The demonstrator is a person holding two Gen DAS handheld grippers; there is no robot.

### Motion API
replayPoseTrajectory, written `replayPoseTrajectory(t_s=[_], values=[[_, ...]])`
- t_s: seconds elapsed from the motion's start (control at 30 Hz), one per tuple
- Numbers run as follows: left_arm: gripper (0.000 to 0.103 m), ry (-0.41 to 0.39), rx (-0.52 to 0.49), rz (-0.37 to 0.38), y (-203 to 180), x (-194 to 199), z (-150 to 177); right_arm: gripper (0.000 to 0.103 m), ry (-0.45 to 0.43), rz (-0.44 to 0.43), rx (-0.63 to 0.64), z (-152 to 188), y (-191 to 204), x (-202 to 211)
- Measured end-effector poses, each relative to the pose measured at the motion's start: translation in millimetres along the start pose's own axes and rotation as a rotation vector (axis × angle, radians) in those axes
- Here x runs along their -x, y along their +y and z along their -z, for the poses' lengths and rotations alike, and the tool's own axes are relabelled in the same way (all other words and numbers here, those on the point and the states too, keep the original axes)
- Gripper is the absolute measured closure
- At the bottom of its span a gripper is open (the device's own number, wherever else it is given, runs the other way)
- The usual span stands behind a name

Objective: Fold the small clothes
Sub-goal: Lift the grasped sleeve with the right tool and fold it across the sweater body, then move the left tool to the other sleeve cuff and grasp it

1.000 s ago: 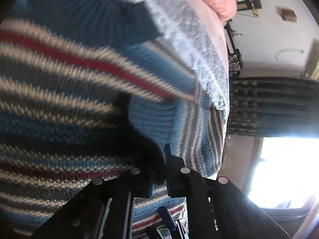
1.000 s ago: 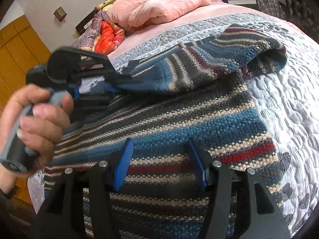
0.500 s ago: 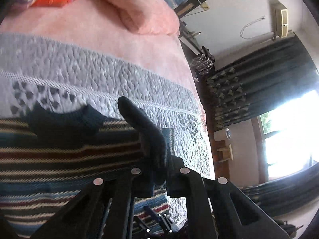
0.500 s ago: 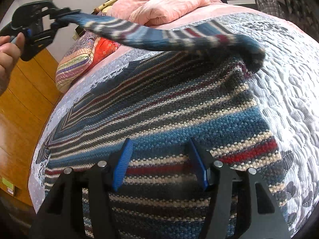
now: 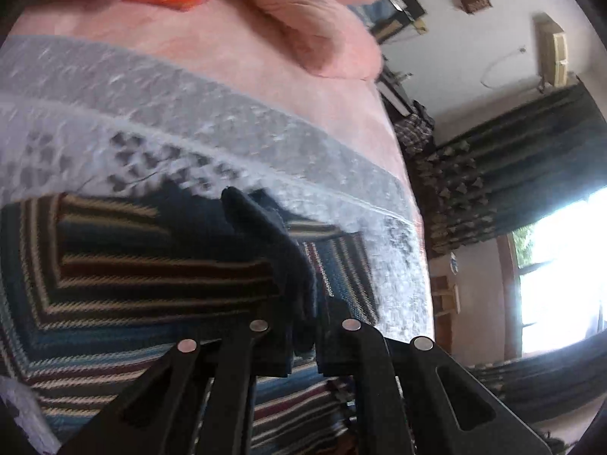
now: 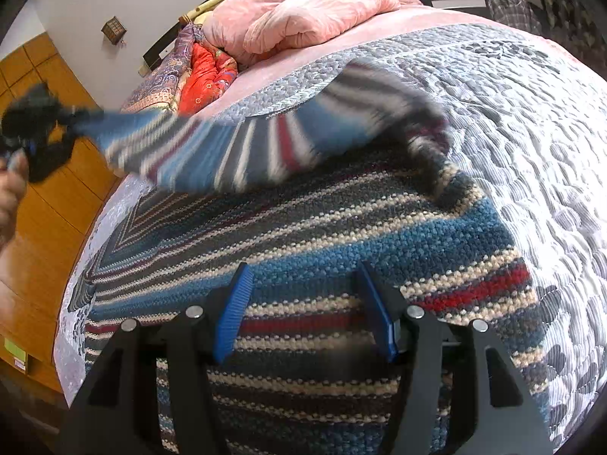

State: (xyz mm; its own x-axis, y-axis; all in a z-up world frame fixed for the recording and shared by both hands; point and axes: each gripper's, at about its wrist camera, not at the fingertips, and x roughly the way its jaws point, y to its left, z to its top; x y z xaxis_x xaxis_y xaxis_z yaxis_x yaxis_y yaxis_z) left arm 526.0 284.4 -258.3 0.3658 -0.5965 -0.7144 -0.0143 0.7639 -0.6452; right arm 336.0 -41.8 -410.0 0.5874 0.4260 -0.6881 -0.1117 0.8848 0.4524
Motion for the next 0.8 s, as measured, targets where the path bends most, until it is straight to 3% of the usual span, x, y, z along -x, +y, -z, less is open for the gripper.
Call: replayPoseTrajectory(t_s=[0.3, 0.5, 0.6, 0.63, 0.7, 0.77, 0.8], values=[[0.095, 0.051, 0.141, -0.092, 103.6, -28.1, 31.7, 0.045, 0.003, 0.007, 0.009, 0.9, -1.0, -2.8], [0.094, 0.106, 0.174, -0.163, 138.2, -44.1, 48.5, 0.045, 0.005, 0.010, 0.011, 0.0, -1.9, -4.2], [0.078, 0.084, 0.171, -0.279, 138.1, -37.1, 51.1, 0.045, 0.006, 0.008, 0.009, -0.5, -3.0, -4.2], [0.069, 0.059, 0.169, -0.345, 133.5, -29.6, 51.8, 0.045, 0.006, 0.007, 0.008, -0.8, -3.4, -4.0], [0.058, -0.028, 0.146, -0.376, 118.5, -12.1, 54.6, 0.045, 0.004, 0.005, 0.005, -1.4, -4.1, -3.8], [0.055, -0.084, 0.121, -0.287, 100.8, -2.5, 57.6, 0.044, 0.003, 0.001, 0.001, -1.6, -4.3, -3.9], [0.052, -0.077, 0.128, -0.177, 93.0, -6.4, 60.0, 0.044, 0.002, 0.001, 0.000, -1.5, -3.8, -4.2]])
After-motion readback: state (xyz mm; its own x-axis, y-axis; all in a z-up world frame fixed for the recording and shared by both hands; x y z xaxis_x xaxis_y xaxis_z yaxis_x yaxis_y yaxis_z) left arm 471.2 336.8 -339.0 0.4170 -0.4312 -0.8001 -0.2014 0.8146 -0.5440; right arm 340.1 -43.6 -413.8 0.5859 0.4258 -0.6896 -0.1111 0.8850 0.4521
